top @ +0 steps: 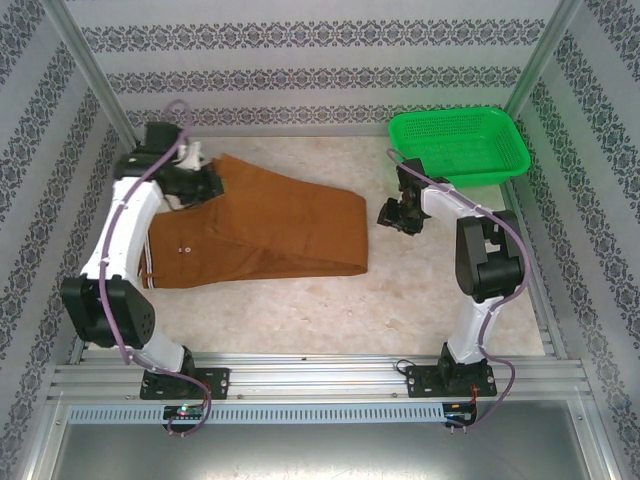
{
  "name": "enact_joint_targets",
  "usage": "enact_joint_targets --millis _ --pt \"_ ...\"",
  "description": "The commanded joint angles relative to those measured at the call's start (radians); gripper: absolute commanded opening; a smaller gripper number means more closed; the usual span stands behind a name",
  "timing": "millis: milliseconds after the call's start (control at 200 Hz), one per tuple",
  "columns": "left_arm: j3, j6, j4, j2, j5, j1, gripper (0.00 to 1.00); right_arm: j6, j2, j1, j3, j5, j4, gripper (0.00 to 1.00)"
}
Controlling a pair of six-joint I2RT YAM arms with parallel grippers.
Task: Roll up the long pants
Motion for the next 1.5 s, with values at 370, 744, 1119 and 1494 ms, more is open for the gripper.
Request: enact_joint_targets --millis 370,744,1119,1494 --pt "-0.149 -0.029 -0.072 0.034 -0.300 0.273 0.15 -0.034 0.138 0.048 0.155 -0.071 -0.057 0.55" --pt "-0.176 -0.085 0.048 0.000 -0.287 0.297 0.37 -0.055 0.153 0.100 0.184 -0.171 -0.021 0.62" --pt "-0.304 -0.138 0.243 0.228 -0.202 0.110 0.35 -0.055 0.291 0.212 0.366 -0.254 -0.060 0.62" --pt "-0.299 -0.085 0.244 0.380 -0.216 0.070 0.16 -0.041 0.119 0.086 0.091 -0.122 -0.024 0.00"
